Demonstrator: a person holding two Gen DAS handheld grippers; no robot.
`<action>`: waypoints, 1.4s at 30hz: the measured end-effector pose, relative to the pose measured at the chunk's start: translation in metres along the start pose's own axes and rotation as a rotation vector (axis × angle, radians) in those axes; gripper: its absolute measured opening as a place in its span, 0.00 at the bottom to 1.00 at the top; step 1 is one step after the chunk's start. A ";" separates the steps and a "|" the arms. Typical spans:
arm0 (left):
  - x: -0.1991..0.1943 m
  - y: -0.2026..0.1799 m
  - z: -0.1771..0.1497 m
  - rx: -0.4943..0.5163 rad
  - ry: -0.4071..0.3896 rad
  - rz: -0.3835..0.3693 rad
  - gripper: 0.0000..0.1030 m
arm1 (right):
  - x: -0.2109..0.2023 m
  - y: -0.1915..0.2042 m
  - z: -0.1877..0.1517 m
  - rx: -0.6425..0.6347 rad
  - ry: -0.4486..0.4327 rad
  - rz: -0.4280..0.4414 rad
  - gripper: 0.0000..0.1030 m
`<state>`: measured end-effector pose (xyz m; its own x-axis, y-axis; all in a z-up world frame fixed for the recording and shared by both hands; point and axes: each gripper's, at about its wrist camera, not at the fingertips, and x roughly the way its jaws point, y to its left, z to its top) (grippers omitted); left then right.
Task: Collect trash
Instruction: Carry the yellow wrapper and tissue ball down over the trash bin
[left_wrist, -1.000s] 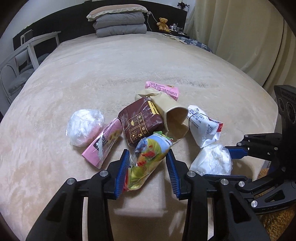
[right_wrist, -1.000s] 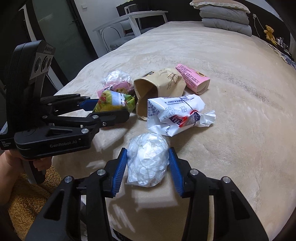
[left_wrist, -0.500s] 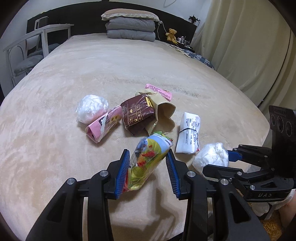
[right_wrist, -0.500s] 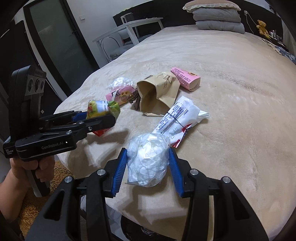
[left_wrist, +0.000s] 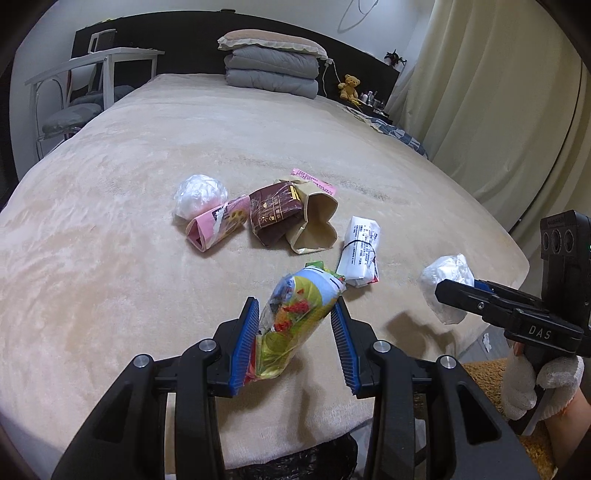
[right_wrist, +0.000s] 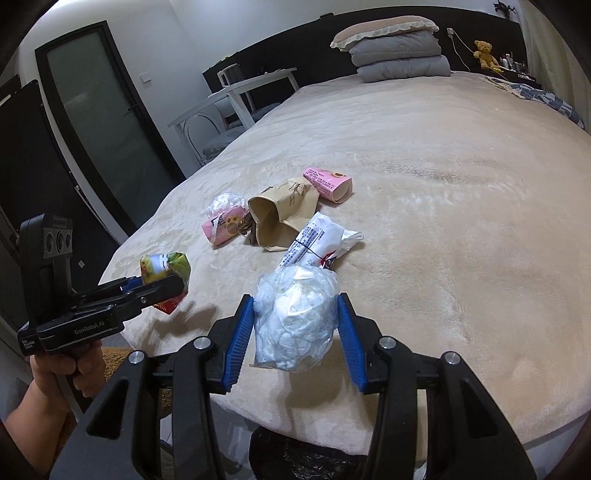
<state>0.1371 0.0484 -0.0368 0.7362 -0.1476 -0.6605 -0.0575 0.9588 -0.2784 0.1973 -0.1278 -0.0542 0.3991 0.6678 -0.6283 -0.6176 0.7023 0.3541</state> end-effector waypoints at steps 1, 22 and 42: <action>-0.002 0.000 -0.002 -0.008 -0.004 -0.002 0.37 | -0.002 0.000 -0.002 0.007 -0.003 0.000 0.45; -0.044 -0.019 -0.069 -0.074 -0.029 -0.003 0.37 | -0.040 0.022 -0.072 0.066 -0.015 0.013 0.45; -0.054 -0.062 -0.129 0.018 0.045 0.003 0.37 | -0.042 0.034 -0.121 0.138 0.070 -0.008 0.45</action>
<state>0.0140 -0.0344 -0.0733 0.7049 -0.1554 -0.6920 -0.0471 0.9633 -0.2643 0.0778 -0.1620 -0.1001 0.3526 0.6463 -0.6767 -0.5134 0.7382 0.4375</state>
